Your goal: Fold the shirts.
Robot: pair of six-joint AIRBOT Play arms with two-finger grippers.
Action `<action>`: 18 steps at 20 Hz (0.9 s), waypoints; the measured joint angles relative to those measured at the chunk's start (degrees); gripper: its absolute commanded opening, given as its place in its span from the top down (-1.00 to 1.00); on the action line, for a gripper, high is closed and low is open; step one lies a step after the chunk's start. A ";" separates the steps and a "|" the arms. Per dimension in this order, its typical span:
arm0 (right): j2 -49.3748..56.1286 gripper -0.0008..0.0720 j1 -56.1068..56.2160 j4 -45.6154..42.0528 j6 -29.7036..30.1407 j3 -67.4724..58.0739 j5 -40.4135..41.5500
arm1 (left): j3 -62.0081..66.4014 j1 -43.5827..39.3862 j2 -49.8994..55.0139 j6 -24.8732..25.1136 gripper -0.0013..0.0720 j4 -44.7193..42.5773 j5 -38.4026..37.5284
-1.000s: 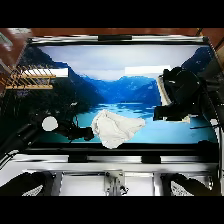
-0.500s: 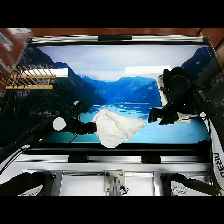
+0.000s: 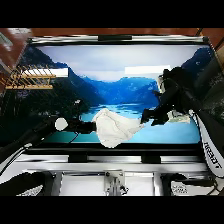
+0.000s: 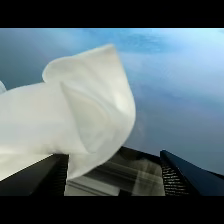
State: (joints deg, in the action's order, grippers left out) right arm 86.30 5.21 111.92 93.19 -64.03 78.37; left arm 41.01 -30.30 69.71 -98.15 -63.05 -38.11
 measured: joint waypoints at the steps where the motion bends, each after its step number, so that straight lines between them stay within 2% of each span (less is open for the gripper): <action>1: 0.37 -0.87 1.27 0.17 0.09 -0.02 -1.27 | 0.00 0.02 0.00 0.04 0.89 -0.09 0.04; 2: 0.83 -0.81 2.43 0.39 0.11 0.00 -2.23 | 0.00 0.00 0.00 0.07 0.89 -0.20 0.02; 3: 1.42 -0.25 3.61 0.57 0.17 -0.02 -3.13 | 0.09 0.00 0.00 0.13 0.89 -0.35 0.02; 4: 1.99 0.54 4.79 0.85 0.31 0.00 -3.69 | 0.31 0.02 0.00 0.46 0.89 -0.46 0.00; 5: 2.38 0.79 5.81 0.98 0.35 0.00 -4.13 | 0.72 0.02 0.00 1.22 0.89 -0.61 -0.22; 8: 1.81 0.79 7.67 1.25 0.50 -0.52 -4.87 | 3.85 0.00 0.02 4.39 0.89 -3.69 -3.45; 10: -0.57 0.79 7.87 0.70 0.74 -2.16 -5.42 | 8.33 0.00 -0.04 5.64 0.90 -9.90 -8.61; 14: -9.99 0.79 6.69 -1.25 3.17 -9.99 -8.22 | 22.77 0.04 -1.57 6.80 0.89 -25.40 -19.17; 18: -22.25 0.79 6.19 -2.93 4.74 -19.50 -15.78 | 40.85 0.28 -4.96 7.10 0.89 -32.87 -23.32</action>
State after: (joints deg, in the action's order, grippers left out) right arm 64.05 11.40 108.99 97.93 -83.53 62.59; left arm 81.87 -30.02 64.75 -91.05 -95.92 -61.43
